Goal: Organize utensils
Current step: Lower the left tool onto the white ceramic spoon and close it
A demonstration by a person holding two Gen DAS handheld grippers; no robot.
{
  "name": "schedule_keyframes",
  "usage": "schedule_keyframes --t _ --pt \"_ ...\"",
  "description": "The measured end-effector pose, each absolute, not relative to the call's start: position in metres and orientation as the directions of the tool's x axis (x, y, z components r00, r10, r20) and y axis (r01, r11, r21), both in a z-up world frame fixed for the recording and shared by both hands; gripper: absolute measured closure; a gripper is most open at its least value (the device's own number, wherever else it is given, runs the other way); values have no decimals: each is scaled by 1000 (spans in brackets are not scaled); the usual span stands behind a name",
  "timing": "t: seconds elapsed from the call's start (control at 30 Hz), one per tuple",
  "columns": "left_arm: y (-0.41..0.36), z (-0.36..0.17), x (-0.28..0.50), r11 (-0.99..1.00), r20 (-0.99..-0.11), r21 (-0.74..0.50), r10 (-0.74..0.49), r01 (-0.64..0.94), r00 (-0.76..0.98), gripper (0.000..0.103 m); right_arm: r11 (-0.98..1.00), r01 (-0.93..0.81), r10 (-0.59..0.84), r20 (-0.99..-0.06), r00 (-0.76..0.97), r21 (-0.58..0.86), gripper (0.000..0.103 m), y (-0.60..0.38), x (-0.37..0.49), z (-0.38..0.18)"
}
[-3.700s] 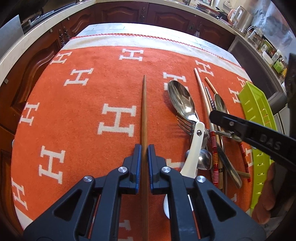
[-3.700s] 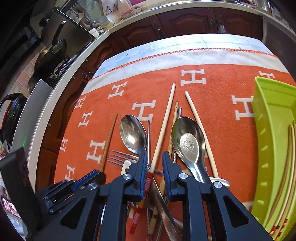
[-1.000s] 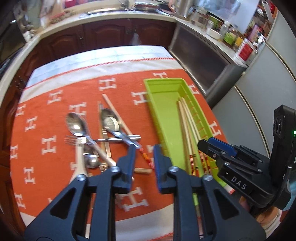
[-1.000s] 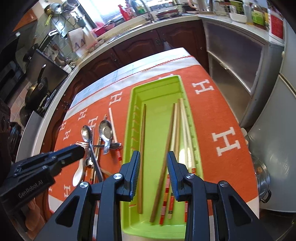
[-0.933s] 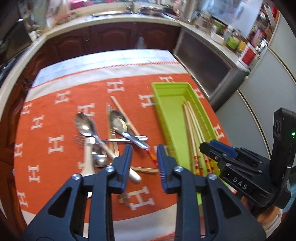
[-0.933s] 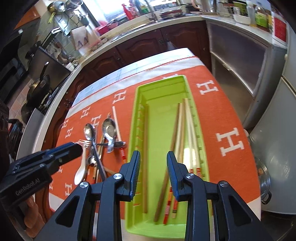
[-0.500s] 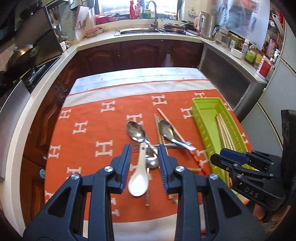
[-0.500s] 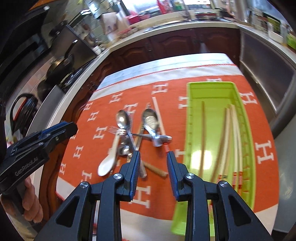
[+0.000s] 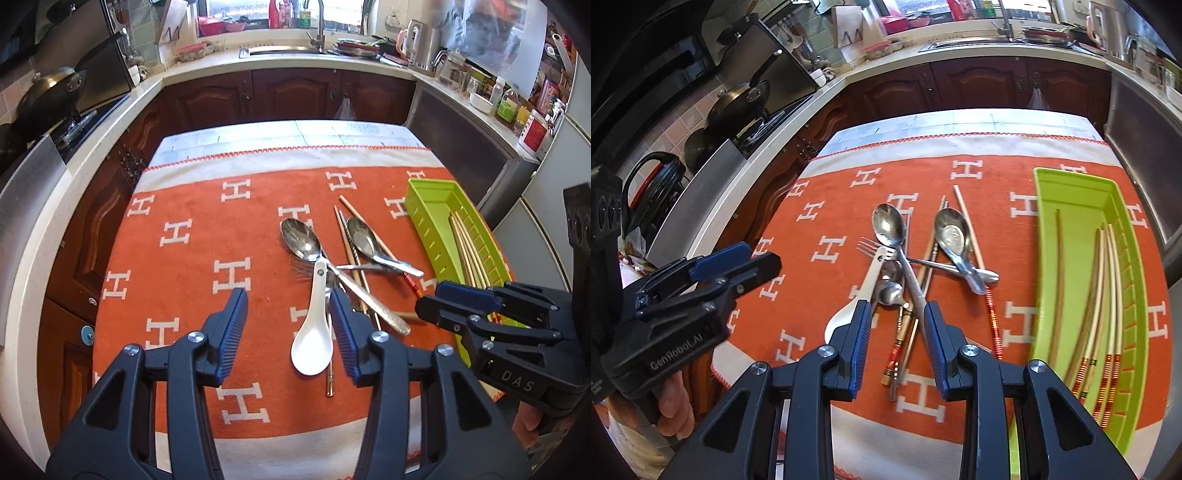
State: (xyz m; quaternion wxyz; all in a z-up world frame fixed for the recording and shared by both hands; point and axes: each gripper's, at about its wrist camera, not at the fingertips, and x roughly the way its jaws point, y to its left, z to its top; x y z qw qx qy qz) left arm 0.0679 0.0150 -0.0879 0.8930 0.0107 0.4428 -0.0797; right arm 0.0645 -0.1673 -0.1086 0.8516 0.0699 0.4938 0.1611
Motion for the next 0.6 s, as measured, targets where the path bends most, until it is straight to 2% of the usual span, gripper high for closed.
schedule_keyframes --t 0.27,0.6 --pt "27 -125 84 985 -841 -94 -156 144 518 60 937 -218 344 -831 438 273 73 -154 79 -123" --pt "48 -180 111 959 -867 -238 -282 156 410 60 940 -210 334 -857 392 270 73 -143 100 -154"
